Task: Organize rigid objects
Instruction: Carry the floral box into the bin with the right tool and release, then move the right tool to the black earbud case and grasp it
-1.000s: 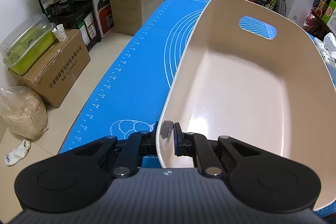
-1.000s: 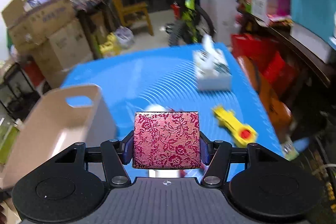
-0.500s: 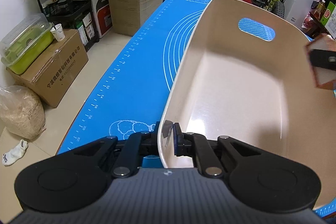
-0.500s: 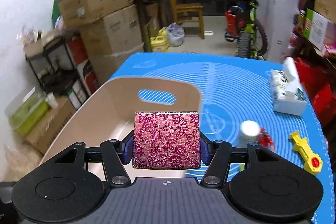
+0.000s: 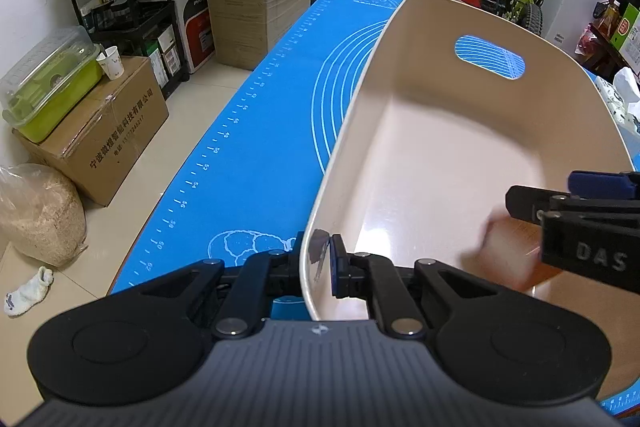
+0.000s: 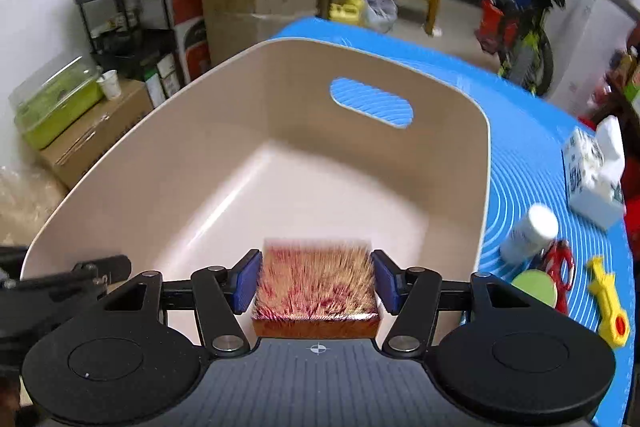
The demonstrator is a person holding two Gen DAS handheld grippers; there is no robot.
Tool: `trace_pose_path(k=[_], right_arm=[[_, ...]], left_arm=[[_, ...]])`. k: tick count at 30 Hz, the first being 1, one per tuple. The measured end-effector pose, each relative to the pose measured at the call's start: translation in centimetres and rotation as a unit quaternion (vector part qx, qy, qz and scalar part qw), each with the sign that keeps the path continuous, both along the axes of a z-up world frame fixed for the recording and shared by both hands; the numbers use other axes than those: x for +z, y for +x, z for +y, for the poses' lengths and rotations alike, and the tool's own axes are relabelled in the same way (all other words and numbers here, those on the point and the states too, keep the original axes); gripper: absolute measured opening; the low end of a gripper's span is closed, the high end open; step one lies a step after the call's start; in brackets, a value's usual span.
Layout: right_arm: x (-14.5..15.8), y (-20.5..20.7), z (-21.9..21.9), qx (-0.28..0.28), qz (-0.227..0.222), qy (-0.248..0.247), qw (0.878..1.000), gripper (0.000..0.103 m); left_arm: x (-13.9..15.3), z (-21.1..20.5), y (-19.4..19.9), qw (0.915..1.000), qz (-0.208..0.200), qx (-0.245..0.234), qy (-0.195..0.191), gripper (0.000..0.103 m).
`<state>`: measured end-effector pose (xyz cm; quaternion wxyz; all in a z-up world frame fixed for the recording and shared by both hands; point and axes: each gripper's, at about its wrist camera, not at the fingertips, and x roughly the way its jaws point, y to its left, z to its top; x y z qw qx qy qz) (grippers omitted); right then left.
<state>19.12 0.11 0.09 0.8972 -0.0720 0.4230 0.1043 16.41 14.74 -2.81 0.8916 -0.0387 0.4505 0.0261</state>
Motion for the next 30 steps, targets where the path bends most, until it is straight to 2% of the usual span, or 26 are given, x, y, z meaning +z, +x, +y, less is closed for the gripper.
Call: trace_pose_path(k=[5,10,15,21,30], right_arm=[[2.6,-0.5,-1.4,-0.015,-0.022,0.033,0.999,0.076],[5.2,-2.1,-4.9,-0.034,-0.057,0.054,0.996,0.081],[5.9,-3.8,-9.4,-0.080,-0.071,0.061,0.992,0.083],[4.0,-5.7,-14.7,-0.135,-0.045,0.050,0.989,0.085],[-1.9,-6.3,-17.9,-0.159,0.053,0.039,0.985,0.085]], left_arm=[[0.1,0.1,0.0,1.0000,-0.002,0.003,-0.001,0.013],[0.0,0.0,0.0,1.0000,-0.003,0.002,0.000,0.013],[0.0,0.0,0.0,1.0000,-0.003,0.002,0.000,0.013],[0.0,0.0,0.0,1.0000,-0.003,0.002,0.000,0.013],[0.0,0.1,0.0,1.0000,-0.003,0.002,0.000,0.013]])
